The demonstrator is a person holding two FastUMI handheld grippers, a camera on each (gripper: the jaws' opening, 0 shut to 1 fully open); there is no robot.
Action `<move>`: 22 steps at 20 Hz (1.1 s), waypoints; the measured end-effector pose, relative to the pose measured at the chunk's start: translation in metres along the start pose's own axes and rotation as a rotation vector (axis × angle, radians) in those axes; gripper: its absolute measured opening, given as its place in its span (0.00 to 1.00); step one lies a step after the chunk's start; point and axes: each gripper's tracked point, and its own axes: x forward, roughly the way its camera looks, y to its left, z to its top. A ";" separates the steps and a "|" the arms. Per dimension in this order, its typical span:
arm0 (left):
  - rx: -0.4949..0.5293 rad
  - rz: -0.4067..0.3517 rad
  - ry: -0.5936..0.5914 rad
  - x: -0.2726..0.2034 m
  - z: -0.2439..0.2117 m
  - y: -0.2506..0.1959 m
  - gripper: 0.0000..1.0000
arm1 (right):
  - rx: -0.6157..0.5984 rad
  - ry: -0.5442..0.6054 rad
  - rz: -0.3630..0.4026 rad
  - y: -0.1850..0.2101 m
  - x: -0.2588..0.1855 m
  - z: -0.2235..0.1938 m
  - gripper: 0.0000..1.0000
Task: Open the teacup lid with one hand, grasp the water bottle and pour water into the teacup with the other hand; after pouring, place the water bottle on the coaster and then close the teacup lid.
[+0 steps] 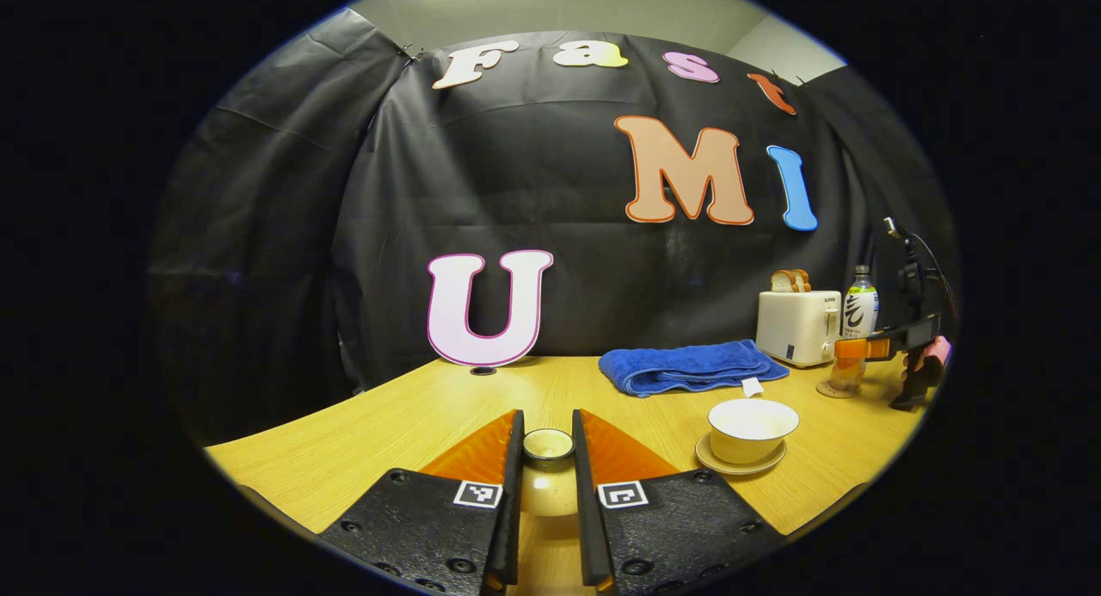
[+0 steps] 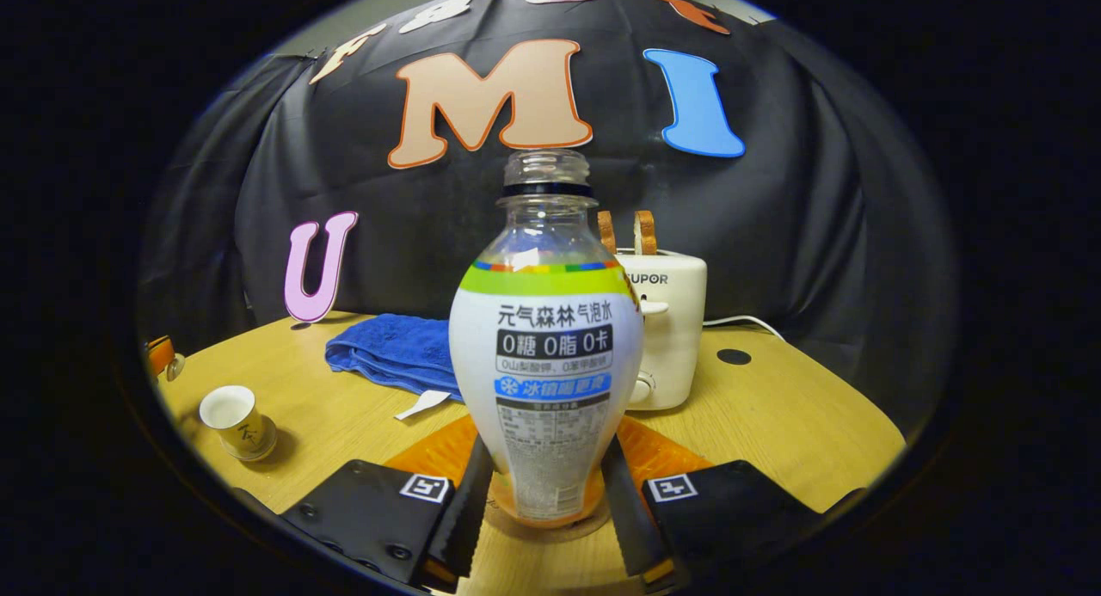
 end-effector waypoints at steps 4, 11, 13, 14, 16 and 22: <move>0.000 0.000 0.000 0.000 0.000 0.000 0.26 | 0.000 -0.011 0.008 0.001 -0.001 0.002 0.69; -0.001 0.002 -0.001 0.000 0.000 0.000 0.26 | 0.015 -0.018 0.036 0.002 -0.009 0.002 0.88; -0.001 -0.003 -0.001 0.001 0.000 -0.001 0.25 | 0.031 -0.028 0.037 0.000 -0.011 0.005 0.89; -0.002 -0.005 -0.002 0.001 -0.001 -0.001 0.26 | 0.034 -0.031 0.038 0.000 -0.013 0.005 0.96; -0.002 -0.007 -0.002 0.002 0.000 -0.002 0.25 | 0.030 -0.035 0.039 -0.001 -0.018 0.004 0.93; -0.003 -0.046 0.003 0.008 -0.002 -0.013 0.26 | 0.012 -0.070 0.017 -0.004 -0.043 0.003 0.92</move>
